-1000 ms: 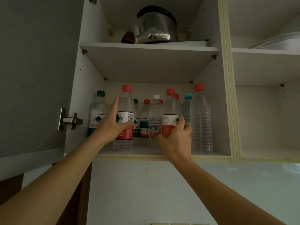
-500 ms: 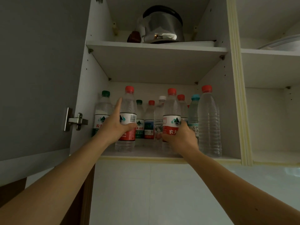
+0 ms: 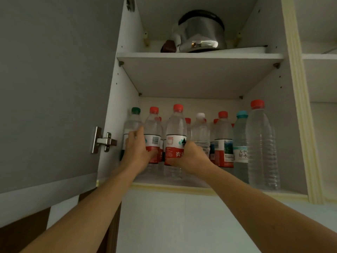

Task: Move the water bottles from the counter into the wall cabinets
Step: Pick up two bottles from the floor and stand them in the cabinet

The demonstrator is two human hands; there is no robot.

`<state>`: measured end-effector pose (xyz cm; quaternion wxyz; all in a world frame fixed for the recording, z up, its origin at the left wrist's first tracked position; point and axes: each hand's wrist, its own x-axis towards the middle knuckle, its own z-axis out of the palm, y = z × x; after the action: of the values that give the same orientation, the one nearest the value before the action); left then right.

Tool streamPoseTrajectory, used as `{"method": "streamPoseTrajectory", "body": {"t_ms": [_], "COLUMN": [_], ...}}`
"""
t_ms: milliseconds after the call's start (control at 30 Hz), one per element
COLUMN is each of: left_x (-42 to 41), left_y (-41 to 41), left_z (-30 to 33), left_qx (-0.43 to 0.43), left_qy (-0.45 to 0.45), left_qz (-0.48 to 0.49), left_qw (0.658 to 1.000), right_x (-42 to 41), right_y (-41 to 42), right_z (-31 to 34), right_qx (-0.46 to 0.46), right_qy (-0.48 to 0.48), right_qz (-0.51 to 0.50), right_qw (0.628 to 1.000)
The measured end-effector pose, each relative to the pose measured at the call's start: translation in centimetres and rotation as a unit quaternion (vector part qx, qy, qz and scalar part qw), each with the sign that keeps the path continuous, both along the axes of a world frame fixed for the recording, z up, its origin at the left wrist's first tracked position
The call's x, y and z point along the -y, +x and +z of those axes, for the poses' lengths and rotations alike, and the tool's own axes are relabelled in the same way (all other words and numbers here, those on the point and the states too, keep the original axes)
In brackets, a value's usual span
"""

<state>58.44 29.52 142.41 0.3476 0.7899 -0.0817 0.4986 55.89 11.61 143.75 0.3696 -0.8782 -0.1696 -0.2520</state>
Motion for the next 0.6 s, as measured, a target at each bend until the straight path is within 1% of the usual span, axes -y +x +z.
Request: {"method": "streamPoseTrajectory", "body": {"t_ms": [100, 200, 333, 433, 500, 600], "left_x": [0.0, -0.1, -0.1, -0.2, -0.2, -0.2], "left_y": [-0.2, -0.4, -0.7, -0.7, -0.7, -0.6], "left_z": [0.0, 0.0, -0.2, -0.5, -0.6, -0.7], "left_qx": [0.007, 0.004, -0.015, -0.031, -0.037, -0.040], "left_qy": [0.000, 0.004, 0.002, 0.042, 0.074, 0.094], "left_qz": [0.003, 0.041, 0.058, 0.075, 0.103, 0.127], "left_qw": [1.000, 0.999, 0.998, 0.996, 0.991, 0.987], "right_x": [-0.8, -1.2, -1.4, -1.6, -1.6, -1.6], "right_y": [0.7, 1.3, 1.8, 2.3, 2.8, 3.6], "right_z": [1.0, 1.5, 1.5, 1.3, 1.1, 1.0], "right_qx": [-0.021, -0.032, -0.062, -0.063, -0.060, -0.067], "right_qy": [-0.036, -0.061, -0.041, -0.047, -0.043, -0.003], "right_qz": [0.008, 0.008, 0.018, 0.020, 0.025, 0.040], "right_qw": [0.999, 0.998, 0.997, 0.997, 0.997, 0.997]}}
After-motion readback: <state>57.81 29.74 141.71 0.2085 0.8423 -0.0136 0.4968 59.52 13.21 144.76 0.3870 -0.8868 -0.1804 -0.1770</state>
